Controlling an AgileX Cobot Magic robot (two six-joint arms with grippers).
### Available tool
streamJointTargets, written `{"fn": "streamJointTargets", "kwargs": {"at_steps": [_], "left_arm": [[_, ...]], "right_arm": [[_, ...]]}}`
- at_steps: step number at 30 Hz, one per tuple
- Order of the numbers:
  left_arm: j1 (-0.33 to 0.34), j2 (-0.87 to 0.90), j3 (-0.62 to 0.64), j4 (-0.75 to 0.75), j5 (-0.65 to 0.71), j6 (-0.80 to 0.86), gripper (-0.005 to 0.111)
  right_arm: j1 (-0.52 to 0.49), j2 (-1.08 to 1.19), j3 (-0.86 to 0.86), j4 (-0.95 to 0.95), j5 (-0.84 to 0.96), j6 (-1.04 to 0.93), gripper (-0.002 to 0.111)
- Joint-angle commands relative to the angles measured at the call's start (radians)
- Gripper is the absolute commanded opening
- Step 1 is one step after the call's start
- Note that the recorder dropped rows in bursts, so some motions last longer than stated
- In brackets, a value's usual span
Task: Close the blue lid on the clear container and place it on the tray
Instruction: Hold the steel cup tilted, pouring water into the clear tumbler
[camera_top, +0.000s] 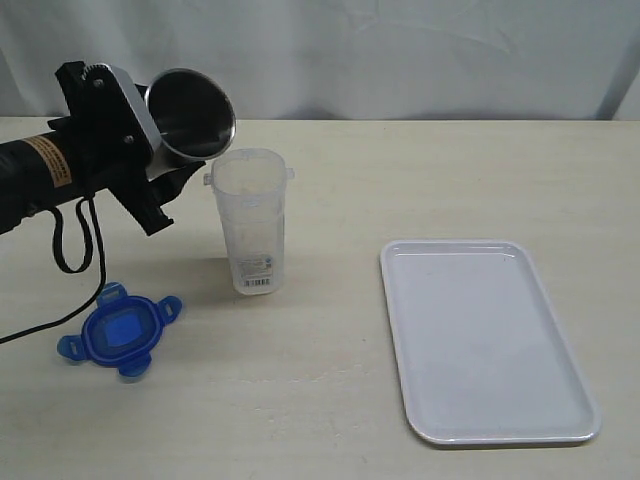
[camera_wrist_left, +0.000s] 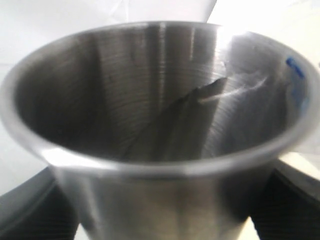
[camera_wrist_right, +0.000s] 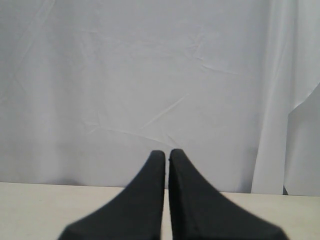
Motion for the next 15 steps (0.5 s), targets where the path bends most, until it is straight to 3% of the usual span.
{"fn": "streamJointTargets", "kwargs": {"at_steps": [1, 10, 15], "left_arm": [[-0.004, -0.017, -0.005, -0.02, -0.051, -0.072, 0.0], [-0.006, -0.017, -0.005, -0.013, -0.061, -0.067, 0.0], [-0.006, -0.017, -0.005, -0.013, -0.065, 0.027, 0.0]], "right_arm": [[-0.003, -0.004, 0.002, 0.002, -0.003, 0.005, 0.004], [-0.003, -0.004, 0.002, 0.002, -0.003, 0.005, 0.004], [-0.003, -0.004, 0.002, 0.002, -0.003, 0.005, 0.004]]}}
